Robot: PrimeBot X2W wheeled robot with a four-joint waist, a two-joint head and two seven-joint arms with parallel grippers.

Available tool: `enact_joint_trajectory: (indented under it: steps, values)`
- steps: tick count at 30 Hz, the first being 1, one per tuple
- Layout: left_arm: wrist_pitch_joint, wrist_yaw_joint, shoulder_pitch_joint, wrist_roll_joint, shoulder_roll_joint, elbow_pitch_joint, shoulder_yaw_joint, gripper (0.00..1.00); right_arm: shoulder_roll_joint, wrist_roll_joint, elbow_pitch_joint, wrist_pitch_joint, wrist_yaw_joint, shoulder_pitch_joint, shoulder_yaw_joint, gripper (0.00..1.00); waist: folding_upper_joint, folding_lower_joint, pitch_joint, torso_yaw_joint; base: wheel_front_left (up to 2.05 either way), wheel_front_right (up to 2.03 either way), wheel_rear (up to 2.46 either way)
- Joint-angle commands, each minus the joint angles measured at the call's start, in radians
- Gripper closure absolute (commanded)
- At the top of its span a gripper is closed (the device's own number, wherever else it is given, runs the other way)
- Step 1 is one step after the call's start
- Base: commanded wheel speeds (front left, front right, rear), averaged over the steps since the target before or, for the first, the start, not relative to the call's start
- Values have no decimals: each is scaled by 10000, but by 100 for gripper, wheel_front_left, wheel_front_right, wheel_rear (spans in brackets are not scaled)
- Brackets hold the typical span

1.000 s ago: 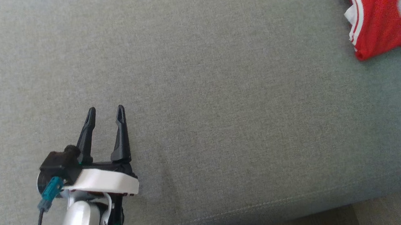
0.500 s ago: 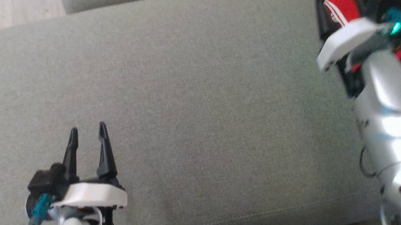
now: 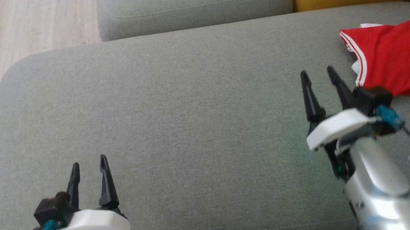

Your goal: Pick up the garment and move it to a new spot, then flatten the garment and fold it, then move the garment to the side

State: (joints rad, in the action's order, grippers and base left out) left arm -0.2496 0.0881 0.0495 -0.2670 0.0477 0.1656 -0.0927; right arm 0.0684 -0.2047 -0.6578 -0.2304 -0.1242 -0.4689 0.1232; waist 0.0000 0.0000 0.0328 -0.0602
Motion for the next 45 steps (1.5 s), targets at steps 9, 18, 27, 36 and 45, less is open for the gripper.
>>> enact_joint_trajectory:
  steps: [9, 18, 27, 36, 45]
  values:
    - [-122, -3, 7, 246, 26, -87, 169, 0, -179, -862, 1642, -292, -65, 1737, 1041, 0, 0, 0, -194, 232, 0, 0, 0]
    - [-122, -160, -55, 625, 26, -57, 175, 0, -180, -934, 2320, -311, -65, 2803, 1045, 0, 0, 0, -317, 262, 0, 0, 0]
    - [-122, -192, -59, 697, 26, -117, 241, 0, -181, -824, 2600, -313, -65, 2952, 819, 0, 0, 0, -447, 155, 0, 0, 0]
    - [-122, -205, -19, 801, 26, -109, 233, 0, -181, -841, 2699, -313, -65, 3137, 762, 0, 0, 0, -549, 143, 0, 0, 0]
    - [-122, -188, -37, 899, 26, -76, 209, 0, -181, -851, 2649, -313, -65, 3204, 819, 0, 0, 0, -595, 120, 0, 0, 0]
